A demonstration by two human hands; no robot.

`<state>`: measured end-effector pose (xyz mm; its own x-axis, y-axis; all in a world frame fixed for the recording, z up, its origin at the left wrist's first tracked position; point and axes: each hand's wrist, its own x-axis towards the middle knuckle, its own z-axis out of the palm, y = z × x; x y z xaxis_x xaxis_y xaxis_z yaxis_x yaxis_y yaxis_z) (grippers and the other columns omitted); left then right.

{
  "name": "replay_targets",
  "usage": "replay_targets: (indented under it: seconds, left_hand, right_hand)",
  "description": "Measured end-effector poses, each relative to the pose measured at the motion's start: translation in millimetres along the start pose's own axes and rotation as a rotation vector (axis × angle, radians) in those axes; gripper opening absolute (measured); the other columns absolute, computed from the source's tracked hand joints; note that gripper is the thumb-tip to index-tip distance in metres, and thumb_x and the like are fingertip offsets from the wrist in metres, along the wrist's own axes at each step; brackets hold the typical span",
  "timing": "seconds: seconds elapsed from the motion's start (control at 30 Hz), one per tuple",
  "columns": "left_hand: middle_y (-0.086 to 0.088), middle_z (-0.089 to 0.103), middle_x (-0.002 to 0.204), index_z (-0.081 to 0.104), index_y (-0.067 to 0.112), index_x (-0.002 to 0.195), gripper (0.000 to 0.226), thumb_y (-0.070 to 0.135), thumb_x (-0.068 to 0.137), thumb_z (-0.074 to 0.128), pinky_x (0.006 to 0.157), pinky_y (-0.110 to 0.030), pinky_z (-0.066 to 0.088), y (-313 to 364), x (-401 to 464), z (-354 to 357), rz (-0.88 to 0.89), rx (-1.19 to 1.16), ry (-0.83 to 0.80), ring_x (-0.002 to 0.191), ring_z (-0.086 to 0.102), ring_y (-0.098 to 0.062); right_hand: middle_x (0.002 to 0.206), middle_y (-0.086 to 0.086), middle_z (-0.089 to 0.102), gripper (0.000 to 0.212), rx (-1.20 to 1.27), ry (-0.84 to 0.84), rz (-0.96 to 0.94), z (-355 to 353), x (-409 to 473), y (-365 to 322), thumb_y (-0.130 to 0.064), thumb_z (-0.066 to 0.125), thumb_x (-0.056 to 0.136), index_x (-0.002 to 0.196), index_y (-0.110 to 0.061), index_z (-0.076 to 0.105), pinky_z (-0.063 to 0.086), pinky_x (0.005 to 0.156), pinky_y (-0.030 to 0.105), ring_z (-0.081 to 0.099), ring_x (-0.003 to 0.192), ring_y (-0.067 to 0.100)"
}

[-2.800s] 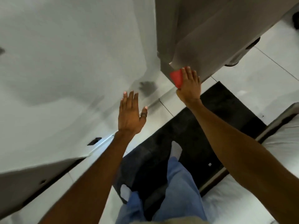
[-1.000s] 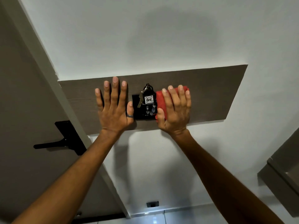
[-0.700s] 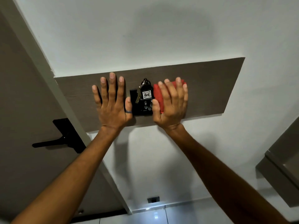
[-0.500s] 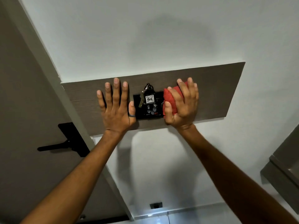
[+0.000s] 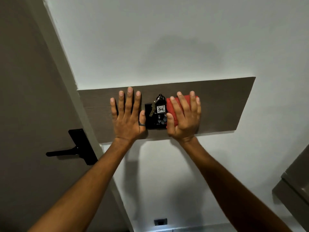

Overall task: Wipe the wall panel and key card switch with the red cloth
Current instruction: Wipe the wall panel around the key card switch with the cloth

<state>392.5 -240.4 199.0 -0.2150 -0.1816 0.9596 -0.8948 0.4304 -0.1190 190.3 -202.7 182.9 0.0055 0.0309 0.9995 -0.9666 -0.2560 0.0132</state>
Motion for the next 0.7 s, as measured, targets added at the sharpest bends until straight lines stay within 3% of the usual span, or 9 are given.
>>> replay_targets:
  seconds: [0.07, 0.2, 0.33, 0.5, 0.7]
  left_hand:
    - [0.0, -0.01, 0.171, 0.023, 0.012, 0.158, 0.06, 0.035, 0.105, 0.036, 0.127, -0.051, 0.001, 1, -3, 3, 0.009, 0.005, 0.013, 0.158, -0.006, -0.024]
    - [0.001, -0.01, 0.171, 0.022, 0.013, 0.158, 0.06, 0.035, 0.104, 0.035, 0.127, -0.051, 0.0, 1, 1, 1, -0.001, 0.01, 0.011, 0.157, -0.007, -0.023]
    - [0.0, -0.009, 0.171, 0.017, 0.014, 0.16, 0.061, 0.035, 0.105, 0.033, 0.128, -0.051, -0.001, -3, -2, 3, 0.001, 0.004, 0.029, 0.157, -0.006, -0.024]
    - [-0.003, -0.001, 0.171, 0.018, 0.015, 0.162, 0.061, 0.035, 0.105, 0.032, 0.128, -0.052, 0.001, 0, 0, 10, -0.003, 0.017, 0.053, 0.158, 0.0, -0.028]
    - [-0.002, -0.002, 0.171, 0.017, 0.015, 0.162, 0.062, 0.036, 0.105, 0.033, 0.128, -0.053, 0.003, 1, -4, 9, -0.003, 0.02, 0.046, 0.158, 0.0, -0.026]
  right_hand:
    - [0.15, 0.013, 0.059, 0.048, -0.02, -0.023, -0.111, -5, -9, 26, -0.037, 0.047, 0.105, 0.146, -0.016, 0.059, 0.03, 0.129, 0.053, 0.039, 0.153, 0.039]
    - [0.149, 0.017, 0.059, 0.046, -0.027, -0.017, 0.126, -11, -28, 14, -0.036, 0.047, 0.106, 0.147, -0.017, 0.056, 0.029, 0.129, 0.053, 0.039, 0.152, 0.042]
    - [0.148, 0.016, 0.06, 0.046, 0.016, -0.074, -0.232, -12, -4, 23, -0.036, 0.053, 0.102, 0.144, -0.018, 0.06, 0.031, 0.129, 0.052, 0.045, 0.148, 0.042]
    - [0.158, 0.01, 0.048, 0.051, -0.001, -0.024, 0.014, 3, 17, 19, -0.037, 0.054, 0.103, 0.152, -0.023, 0.053, 0.023, 0.131, 0.05, 0.03, 0.159, 0.033]
    - [0.147, 0.014, 0.054, 0.044, -0.024, -0.066, -0.121, -16, -30, 22, -0.039, 0.051, 0.104, 0.141, -0.016, 0.059, 0.03, 0.129, 0.05, 0.044, 0.145, 0.042]
